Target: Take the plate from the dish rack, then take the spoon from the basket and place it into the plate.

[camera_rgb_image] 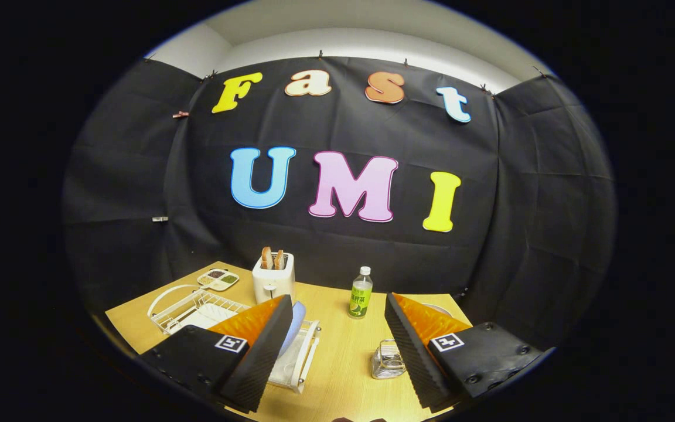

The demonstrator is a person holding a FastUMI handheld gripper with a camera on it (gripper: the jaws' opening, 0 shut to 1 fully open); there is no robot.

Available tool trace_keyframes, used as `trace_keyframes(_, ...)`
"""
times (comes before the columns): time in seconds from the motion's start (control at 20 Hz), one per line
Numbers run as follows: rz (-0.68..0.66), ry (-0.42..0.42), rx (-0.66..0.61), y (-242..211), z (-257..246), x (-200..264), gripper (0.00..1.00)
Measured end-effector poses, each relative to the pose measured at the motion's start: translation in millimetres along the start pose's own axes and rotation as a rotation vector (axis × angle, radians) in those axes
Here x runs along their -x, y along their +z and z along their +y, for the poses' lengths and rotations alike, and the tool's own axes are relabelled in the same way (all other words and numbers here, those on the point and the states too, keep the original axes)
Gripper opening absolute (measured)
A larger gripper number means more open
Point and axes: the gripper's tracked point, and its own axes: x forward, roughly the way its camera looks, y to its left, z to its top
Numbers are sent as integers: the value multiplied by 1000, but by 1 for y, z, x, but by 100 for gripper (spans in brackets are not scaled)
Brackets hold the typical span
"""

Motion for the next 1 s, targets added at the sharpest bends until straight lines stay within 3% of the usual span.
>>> trace_keyframes(0.25, 119, 3, 95, -20, 30, -46, 97)
trace_keyframes(0.6, 324, 11, 177, -84, 58, -106, 95)
trace_keyframes(0.7, 398, -9, 214, -109, 58, -119, 91)
trace_keyframes(0.85, 472, -50, 216, -129, 53, -128, 75)
trace_keyframes(1.0, 532, -74, 190, -142, 52, -134, 68)
